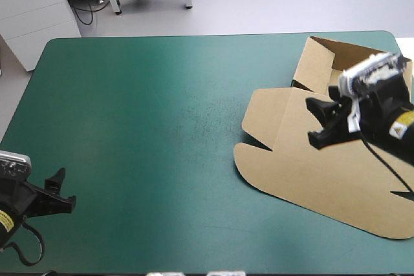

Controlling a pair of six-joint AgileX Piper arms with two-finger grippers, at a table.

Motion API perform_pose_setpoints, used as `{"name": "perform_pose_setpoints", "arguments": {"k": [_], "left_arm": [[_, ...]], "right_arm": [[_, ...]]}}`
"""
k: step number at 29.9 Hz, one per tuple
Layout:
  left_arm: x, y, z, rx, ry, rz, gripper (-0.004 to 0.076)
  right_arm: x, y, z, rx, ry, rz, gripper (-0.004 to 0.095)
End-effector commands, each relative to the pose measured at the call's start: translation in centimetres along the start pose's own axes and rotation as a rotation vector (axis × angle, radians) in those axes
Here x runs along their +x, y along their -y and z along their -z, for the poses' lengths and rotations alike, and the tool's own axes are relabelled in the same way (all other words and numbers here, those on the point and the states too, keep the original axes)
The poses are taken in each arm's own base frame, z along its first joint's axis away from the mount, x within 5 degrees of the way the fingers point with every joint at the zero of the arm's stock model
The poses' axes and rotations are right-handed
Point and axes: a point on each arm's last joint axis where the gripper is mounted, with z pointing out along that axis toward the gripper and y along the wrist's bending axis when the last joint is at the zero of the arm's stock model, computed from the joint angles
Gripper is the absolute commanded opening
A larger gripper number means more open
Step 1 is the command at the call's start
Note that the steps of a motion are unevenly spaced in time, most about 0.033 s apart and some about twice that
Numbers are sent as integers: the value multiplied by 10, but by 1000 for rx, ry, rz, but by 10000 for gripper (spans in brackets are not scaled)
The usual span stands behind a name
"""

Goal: Fold the box

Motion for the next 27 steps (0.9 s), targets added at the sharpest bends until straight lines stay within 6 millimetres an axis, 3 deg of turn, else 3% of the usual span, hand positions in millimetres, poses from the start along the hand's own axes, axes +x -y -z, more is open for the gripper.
{"name": "perform_pose_setpoints", "arguments": {"k": [1,7,12,20,27], "left_arm": [[0,3,5,65,114,35,452],[19,2,10,92,162,50,452],[33,3,13,130,213,64,450],[59,16,7,250,206,6,378],[75,26,-6,319,137,31,372]], "right_arm": [[26,-5,27,71,142,28,433],[87,-15,42,87,179,23,394],[130,-21,39,79,143,-23,371],[160,-23,27,68,72,-76,369],[185,-25,21,62,27,-85,354]]}}
